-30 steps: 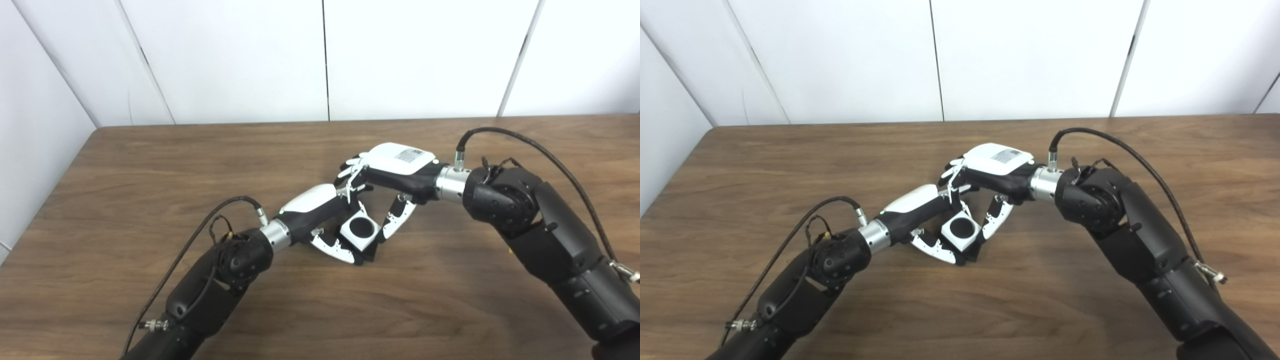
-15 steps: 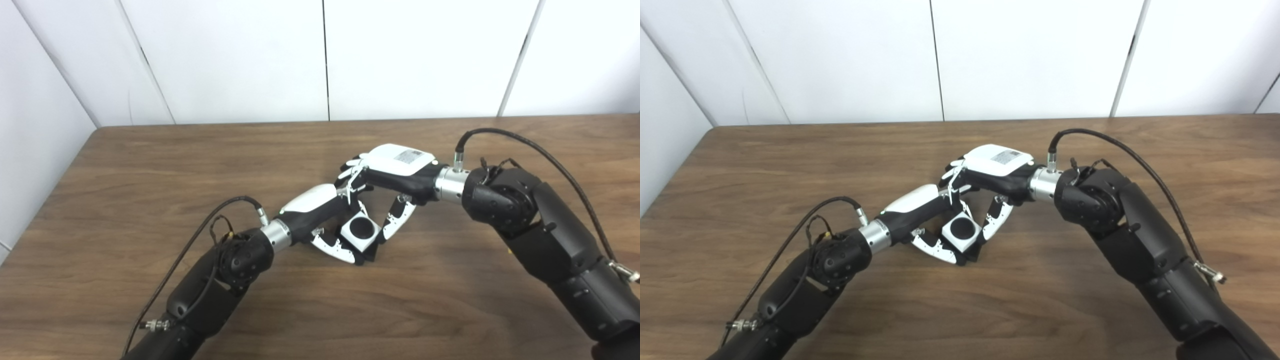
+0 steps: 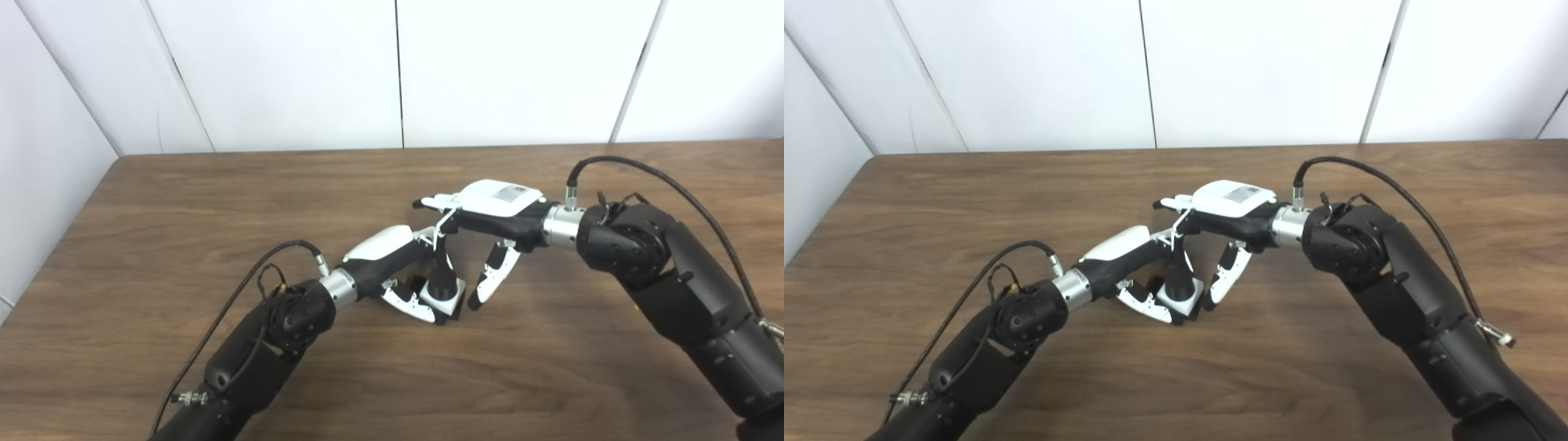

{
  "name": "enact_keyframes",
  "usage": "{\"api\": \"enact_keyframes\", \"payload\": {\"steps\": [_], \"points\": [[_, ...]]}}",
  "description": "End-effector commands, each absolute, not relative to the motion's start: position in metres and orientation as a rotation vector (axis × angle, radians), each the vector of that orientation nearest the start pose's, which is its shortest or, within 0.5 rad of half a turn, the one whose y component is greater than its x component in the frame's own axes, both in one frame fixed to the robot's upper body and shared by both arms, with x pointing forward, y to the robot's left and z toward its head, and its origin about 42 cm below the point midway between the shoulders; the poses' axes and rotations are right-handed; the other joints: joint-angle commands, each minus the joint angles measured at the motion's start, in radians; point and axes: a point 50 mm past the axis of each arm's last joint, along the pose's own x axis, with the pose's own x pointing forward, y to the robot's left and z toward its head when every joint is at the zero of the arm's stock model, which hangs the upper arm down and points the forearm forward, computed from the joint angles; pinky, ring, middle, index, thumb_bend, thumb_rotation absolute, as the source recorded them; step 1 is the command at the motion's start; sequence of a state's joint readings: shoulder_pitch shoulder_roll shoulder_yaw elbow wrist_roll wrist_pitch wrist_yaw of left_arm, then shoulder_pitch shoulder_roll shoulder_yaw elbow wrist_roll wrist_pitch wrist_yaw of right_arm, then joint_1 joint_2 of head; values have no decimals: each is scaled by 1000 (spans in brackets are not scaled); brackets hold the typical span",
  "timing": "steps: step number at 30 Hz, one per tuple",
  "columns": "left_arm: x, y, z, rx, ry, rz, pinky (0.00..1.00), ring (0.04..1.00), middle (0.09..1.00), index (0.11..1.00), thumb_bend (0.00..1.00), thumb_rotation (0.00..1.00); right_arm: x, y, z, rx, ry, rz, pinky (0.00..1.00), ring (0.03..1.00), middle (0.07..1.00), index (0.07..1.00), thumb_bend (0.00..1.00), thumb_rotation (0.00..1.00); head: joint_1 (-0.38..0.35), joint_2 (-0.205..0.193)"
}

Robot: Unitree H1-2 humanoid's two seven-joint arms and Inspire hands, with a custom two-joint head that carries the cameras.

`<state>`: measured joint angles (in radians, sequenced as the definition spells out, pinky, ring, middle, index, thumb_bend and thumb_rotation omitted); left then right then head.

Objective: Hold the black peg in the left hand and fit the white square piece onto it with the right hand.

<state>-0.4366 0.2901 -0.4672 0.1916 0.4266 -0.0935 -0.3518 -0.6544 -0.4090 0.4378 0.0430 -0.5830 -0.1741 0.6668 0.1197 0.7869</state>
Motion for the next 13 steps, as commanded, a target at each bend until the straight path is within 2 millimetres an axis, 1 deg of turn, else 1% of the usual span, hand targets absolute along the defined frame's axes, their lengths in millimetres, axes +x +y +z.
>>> {"api": "enact_keyframes", "payload": {"steps": [1,8,10,11,13], "points": [[376,154,131,956,-134,-838,972,1000,1000,495,520,80,422,-169,287,-1361,-479,884,955,998,1000,1000,993,332,1,1],[376,156,130,954,-134,-835,971,1000,998,495,520,79,424,-178,288,-1352,-464,854,977,996,1000,1000,986,341,-8,-3],[376,157,130,953,-132,-835,970,1000,999,495,520,79,424,-184,290,-1312,-473,815,973,987,992,1000,941,324,-13,-6],[376,157,130,953,-132,-834,969,1000,999,495,520,79,424,-187,291,-1292,-476,799,938,971,973,994,911,292,-13,-6],[376,158,128,953,-129,-832,969,1000,999,495,520,79,423,-195,291,-1210,-488,744,855,942,931,951,859,234,-29,-12]]}}
